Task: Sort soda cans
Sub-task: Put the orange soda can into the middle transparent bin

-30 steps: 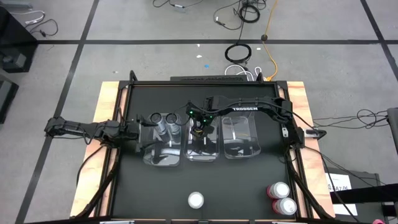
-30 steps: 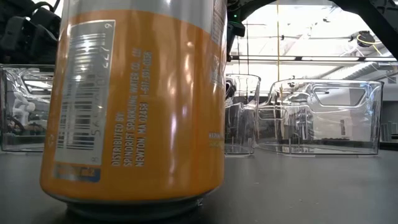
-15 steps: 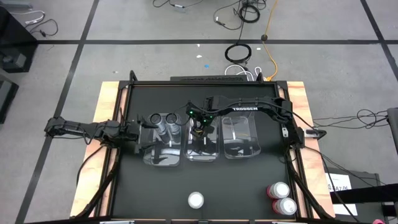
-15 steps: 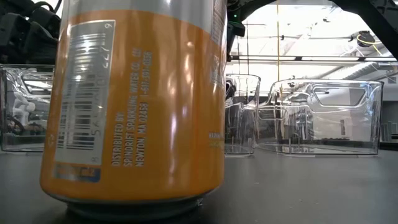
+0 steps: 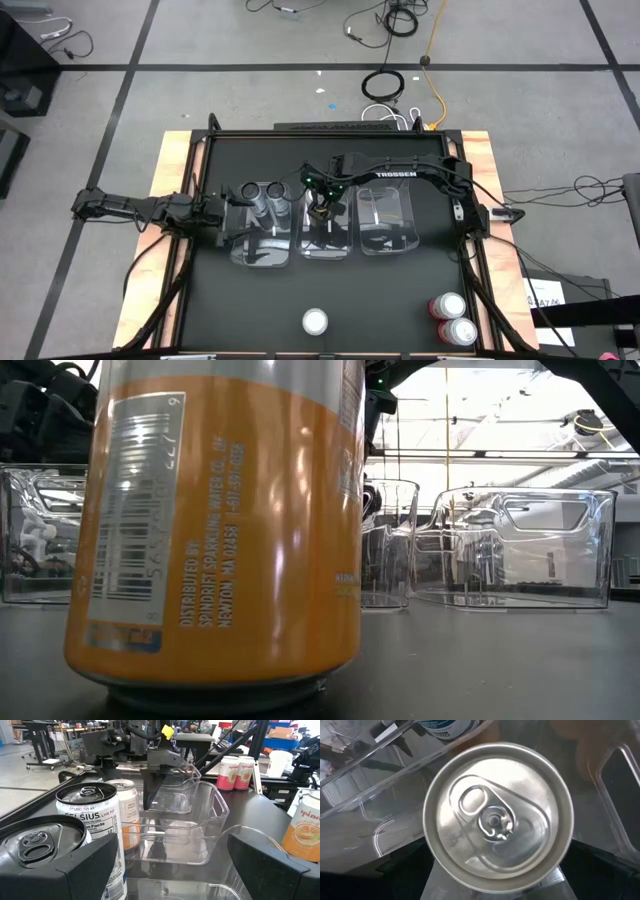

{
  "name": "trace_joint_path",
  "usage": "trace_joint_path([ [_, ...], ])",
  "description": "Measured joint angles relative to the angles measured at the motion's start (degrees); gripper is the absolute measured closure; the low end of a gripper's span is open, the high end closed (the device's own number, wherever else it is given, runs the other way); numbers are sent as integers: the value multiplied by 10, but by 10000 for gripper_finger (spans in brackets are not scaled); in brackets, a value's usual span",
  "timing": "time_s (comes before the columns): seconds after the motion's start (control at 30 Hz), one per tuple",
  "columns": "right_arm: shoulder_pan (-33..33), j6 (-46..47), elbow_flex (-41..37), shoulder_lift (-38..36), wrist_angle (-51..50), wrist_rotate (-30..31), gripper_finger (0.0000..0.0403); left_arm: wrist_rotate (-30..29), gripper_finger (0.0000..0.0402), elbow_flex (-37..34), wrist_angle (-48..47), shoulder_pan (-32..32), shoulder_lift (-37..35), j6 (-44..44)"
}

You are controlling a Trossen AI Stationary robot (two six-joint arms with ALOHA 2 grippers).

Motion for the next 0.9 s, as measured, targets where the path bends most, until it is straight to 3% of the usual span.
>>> trace_joint_path([
  [0.53, 0, 14, 0, -4, -16, 0, 14, 0, 21, 0, 4, 0, 0, -14],
  [0.7, 0, 14, 0, -18, -18, 0, 14, 0, 68, 0, 6, 0, 0, -11],
  [0.9, 3, 19, 0, -45, -18, 0, 14, 5, 161, 0, 5, 0, 0, 3],
])
